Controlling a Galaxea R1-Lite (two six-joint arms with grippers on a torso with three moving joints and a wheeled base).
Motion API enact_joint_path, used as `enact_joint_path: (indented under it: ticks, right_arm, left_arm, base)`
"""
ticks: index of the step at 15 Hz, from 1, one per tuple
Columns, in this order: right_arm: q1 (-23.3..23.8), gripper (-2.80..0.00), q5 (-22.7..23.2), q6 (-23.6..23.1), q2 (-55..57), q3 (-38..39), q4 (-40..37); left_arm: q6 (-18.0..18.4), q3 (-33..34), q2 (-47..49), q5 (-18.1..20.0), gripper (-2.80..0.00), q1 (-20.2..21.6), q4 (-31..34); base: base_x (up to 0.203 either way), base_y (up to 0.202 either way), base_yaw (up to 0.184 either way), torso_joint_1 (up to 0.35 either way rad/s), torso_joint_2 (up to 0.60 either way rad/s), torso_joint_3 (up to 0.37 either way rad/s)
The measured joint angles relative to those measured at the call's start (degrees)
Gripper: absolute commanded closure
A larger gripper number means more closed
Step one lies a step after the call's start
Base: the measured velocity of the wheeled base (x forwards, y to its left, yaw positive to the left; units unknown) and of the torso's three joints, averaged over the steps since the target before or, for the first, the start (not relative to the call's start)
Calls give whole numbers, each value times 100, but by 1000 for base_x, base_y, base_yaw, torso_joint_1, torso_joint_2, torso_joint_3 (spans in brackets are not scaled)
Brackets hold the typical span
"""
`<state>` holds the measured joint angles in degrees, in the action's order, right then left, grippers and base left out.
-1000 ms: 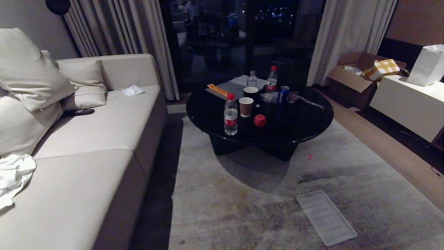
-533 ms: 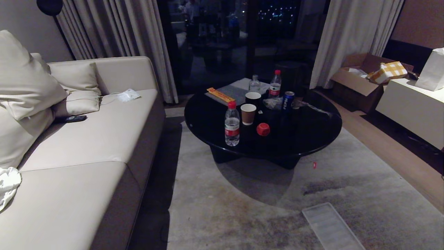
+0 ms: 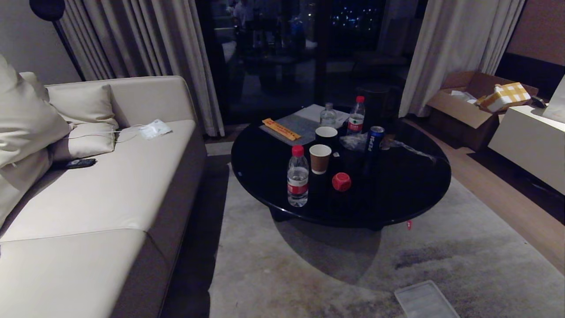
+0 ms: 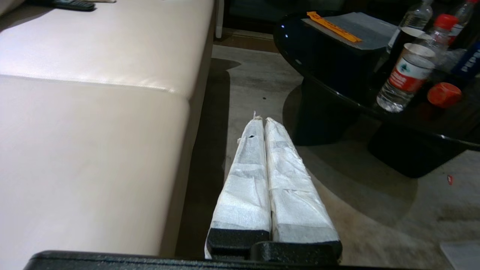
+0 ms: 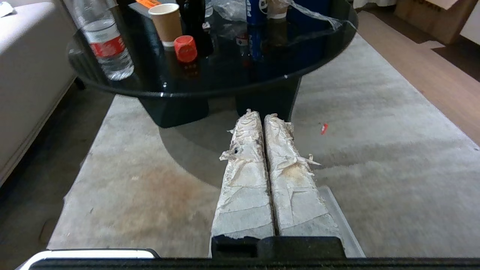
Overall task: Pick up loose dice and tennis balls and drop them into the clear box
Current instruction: Pick up toys out of the box
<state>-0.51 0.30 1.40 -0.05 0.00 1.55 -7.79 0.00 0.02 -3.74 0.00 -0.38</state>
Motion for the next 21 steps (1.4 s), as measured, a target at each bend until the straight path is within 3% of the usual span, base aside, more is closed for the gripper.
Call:
enact_joint_path:
  ticks: [21]
  right_arm:
    - [0, 0, 2, 0, 0, 0, -1]
  left_arm:
    - [5, 0, 0, -1, 0, 0, -2]
  base:
    - [183, 0, 0, 3, 2, 3]
